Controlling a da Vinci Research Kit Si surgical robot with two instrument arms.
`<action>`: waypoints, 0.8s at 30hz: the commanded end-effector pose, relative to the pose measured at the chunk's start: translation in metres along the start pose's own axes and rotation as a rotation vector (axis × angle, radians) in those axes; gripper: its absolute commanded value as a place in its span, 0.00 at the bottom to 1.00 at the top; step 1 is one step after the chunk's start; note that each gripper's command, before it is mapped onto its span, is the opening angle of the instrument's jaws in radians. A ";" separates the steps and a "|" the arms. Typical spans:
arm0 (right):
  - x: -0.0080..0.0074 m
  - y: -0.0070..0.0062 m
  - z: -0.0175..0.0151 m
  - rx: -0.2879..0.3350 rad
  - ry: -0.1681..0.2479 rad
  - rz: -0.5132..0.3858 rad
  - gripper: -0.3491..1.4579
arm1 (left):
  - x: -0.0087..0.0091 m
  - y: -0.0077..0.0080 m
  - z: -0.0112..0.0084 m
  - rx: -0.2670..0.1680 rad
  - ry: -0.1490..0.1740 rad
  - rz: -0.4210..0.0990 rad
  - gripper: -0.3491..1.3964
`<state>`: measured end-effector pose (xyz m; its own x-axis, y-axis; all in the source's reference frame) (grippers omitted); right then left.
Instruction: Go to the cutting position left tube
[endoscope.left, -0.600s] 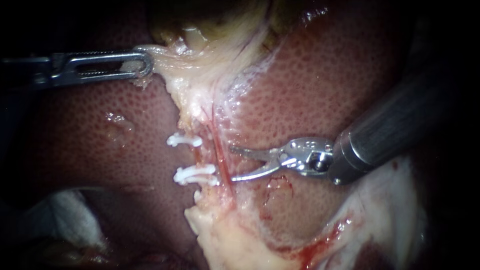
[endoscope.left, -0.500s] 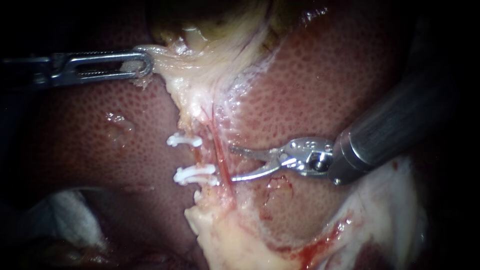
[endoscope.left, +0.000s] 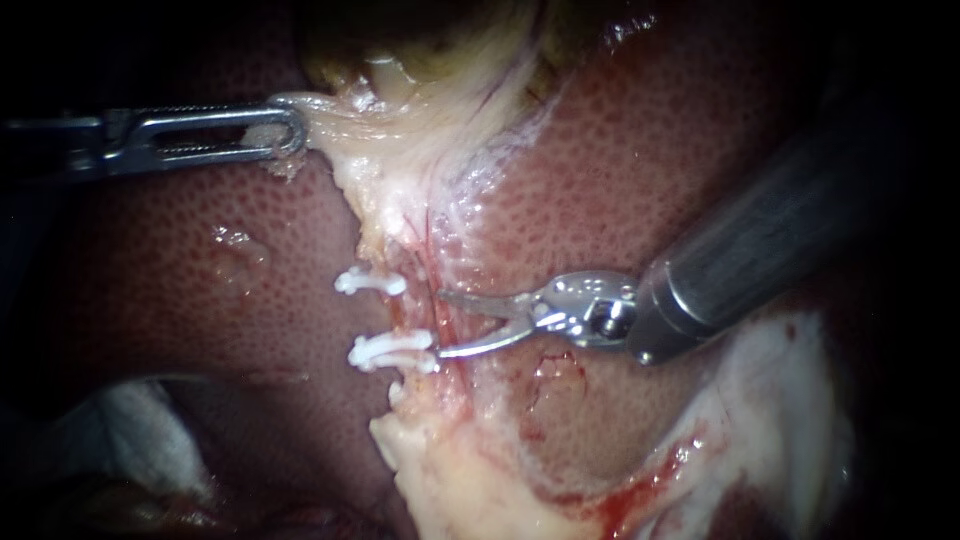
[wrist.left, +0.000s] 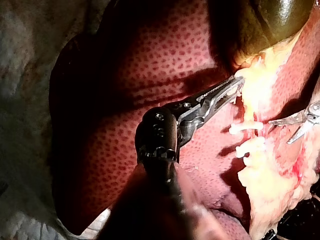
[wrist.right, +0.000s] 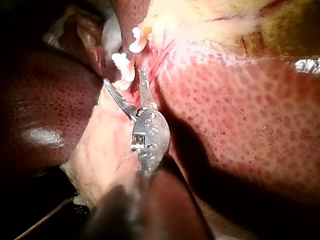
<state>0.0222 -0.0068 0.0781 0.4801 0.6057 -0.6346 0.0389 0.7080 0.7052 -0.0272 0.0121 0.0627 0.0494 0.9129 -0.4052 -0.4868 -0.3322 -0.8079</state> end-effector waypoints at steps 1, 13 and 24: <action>0.0000 0.0001 0.0004 -0.004 -0.009 -0.001 0.94 | 0.0000 0.0001 0.0000 -0.001 0.000 0.000 0.00; -0.0002 0.0016 0.0032 -0.008 -0.049 -0.002 0.94 | -0.0006 0.0007 0.0004 -0.010 -0.005 0.003 0.00; -0.0002 0.0013 0.0047 0.033 -0.058 -0.006 0.93 | -0.0006 0.0008 0.0005 -0.009 -0.004 0.003 0.00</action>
<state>0.0265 -0.0078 0.0806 0.5302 0.5779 -0.6205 0.0726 0.6982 0.7122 -0.0281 0.0113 0.0626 0.0442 0.9132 -0.4052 -0.4787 -0.3366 -0.8109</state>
